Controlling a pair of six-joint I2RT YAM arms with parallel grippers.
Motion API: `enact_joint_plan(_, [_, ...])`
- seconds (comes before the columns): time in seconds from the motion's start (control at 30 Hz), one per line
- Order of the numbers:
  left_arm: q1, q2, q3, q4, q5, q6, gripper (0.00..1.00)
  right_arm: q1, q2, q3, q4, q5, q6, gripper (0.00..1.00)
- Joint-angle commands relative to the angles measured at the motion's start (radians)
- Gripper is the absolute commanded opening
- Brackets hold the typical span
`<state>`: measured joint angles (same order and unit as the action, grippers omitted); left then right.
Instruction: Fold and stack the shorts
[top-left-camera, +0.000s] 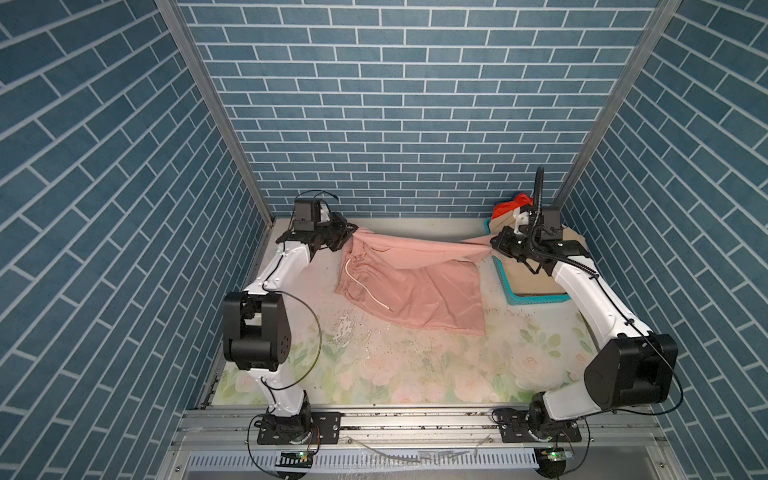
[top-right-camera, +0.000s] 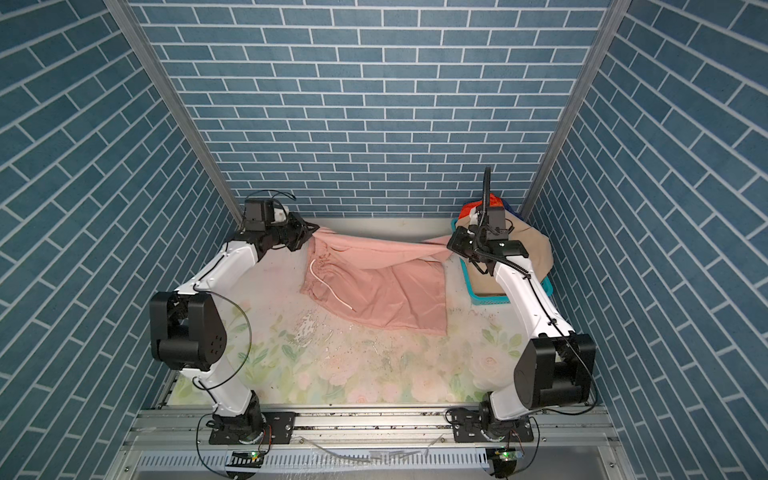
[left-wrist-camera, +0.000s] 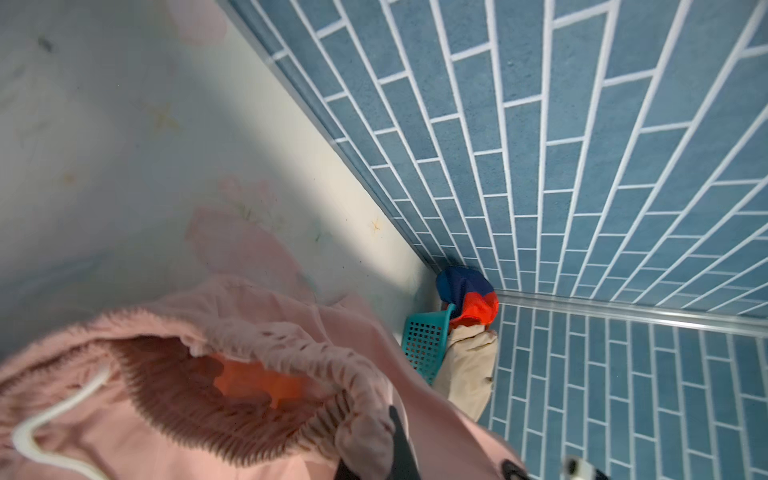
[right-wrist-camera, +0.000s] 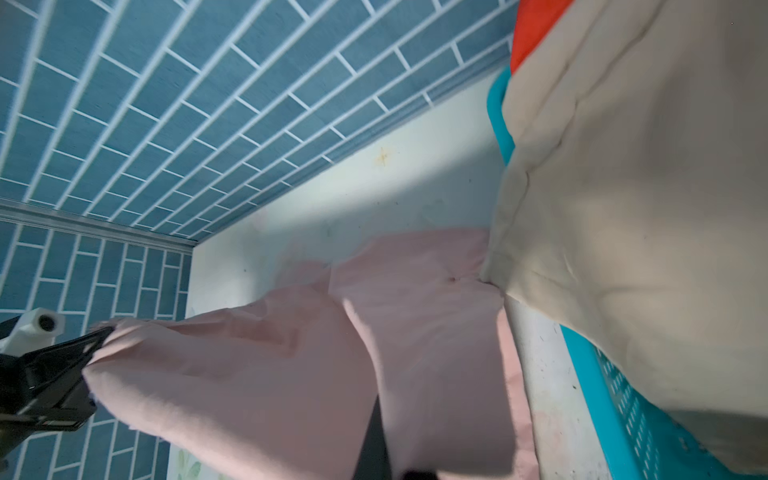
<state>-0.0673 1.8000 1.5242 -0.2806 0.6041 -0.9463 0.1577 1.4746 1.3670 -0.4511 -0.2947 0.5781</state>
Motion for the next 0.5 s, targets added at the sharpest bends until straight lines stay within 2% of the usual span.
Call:
enact_joint_plan(0.0, [0.012,0.063,0.07,-0.331,-0.048,0.282,0.0,0.021,-0.068,-0.065,-0.034,-0.017,0.006,0.0])
enact_joint_plan(0.13, [0.059,0.043,-0.077,-0.28,-0.08,0.304,0.0,0.099,-0.153,-0.338,0.024,0.004,0.054,0.0])
enact_joint_plan(0.27, [0.125,0.001,-0.27,-0.171,-0.075,0.282,0.0,0.191,-0.217,-0.602,0.137,0.018,0.164,0.0])
enact_joint_plan(0.47, [0.141,0.003,-0.396,-0.092,-0.054,0.266,0.0,0.283,-0.216,-0.798,0.23,0.066,0.246,0.0])
